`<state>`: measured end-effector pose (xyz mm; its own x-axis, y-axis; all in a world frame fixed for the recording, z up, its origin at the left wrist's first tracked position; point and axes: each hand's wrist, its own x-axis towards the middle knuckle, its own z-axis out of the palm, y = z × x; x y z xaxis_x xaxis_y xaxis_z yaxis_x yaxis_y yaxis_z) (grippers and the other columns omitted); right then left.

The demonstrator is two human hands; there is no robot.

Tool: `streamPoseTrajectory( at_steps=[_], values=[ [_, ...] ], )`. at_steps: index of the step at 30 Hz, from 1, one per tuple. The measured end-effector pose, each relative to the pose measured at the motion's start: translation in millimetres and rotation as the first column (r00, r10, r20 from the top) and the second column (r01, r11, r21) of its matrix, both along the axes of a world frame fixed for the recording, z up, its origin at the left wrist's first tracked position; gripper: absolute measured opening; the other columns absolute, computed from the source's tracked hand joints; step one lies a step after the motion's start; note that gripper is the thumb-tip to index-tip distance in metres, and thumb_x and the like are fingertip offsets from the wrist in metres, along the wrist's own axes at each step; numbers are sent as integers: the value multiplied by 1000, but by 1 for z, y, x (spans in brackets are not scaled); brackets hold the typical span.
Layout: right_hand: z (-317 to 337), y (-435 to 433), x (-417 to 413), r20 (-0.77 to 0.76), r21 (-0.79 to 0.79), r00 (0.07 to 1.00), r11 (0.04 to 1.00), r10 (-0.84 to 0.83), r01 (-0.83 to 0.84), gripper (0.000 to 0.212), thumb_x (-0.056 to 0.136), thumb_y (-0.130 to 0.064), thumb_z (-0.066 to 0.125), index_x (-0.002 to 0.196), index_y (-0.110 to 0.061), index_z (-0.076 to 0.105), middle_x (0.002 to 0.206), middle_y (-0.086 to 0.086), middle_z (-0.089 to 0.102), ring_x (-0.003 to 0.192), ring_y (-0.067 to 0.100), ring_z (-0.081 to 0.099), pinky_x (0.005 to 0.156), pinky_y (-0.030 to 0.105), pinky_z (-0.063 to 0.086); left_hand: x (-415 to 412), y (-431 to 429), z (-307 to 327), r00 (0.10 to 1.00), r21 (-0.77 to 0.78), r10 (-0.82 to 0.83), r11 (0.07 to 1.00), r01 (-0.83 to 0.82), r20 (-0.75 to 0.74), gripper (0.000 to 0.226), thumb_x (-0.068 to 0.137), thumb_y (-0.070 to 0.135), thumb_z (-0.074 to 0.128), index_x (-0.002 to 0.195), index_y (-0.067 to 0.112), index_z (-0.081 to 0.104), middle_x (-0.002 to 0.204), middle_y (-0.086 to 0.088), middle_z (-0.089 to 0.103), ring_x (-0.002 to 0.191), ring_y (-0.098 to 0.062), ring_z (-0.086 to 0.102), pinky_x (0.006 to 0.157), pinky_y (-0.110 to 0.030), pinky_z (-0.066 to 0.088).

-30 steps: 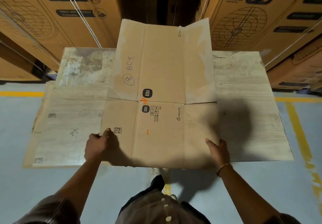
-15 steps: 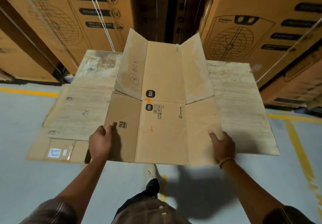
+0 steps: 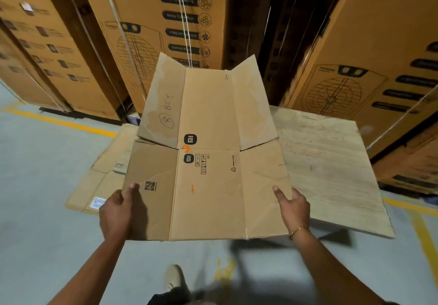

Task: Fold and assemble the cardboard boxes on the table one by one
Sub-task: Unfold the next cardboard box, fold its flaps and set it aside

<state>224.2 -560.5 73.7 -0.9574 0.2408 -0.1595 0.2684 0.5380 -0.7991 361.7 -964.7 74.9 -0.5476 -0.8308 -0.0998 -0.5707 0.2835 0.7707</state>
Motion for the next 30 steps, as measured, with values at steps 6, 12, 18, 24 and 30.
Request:
streamPoseTrajectory(
  at_steps=[6,12,18,24,30],
  values=[
    [10,-84,10,-22,-36,996,996,85,-86,32,88,-51,69,85,-20,71,84,0,74,81,26,67,73,35,53,50,-73,8,994,-9,106,994,-107,-36,67,98,67,46,72,6,55,72,-15,60,74,-36,57,67,-46,46],
    [10,-216,30,-44,-65,981,980,188,-191,33,90,-48,69,94,-16,74,87,2,74,83,26,67,69,33,48,99,-185,24,981,3,189,982,-189,-50,61,100,60,49,73,6,56,74,-11,62,74,-31,58,63,-42,44],
    [-4,-357,66,-30,-98,978,973,208,-210,39,86,-55,69,89,-16,73,82,3,73,78,28,66,63,31,44,146,-323,28,975,-46,222,974,-223,-31,62,100,59,49,68,6,51,70,-12,60,70,-30,57,59,-41,41],
    [-23,-472,84,40,-161,971,961,234,-225,29,88,-45,72,87,-16,71,86,-1,73,85,27,67,77,37,53,169,-435,21,967,-71,254,965,-251,27,60,100,57,51,65,9,42,67,-13,54,71,-36,53,59,-39,36],
    [-44,-570,74,83,-164,967,961,240,-225,26,89,-45,71,89,-19,69,90,3,72,85,28,64,73,32,45,151,-527,-1,960,-80,269,962,-262,84,60,99,58,52,63,13,36,64,-11,49,71,-38,51,59,-40,34]
  ],
)
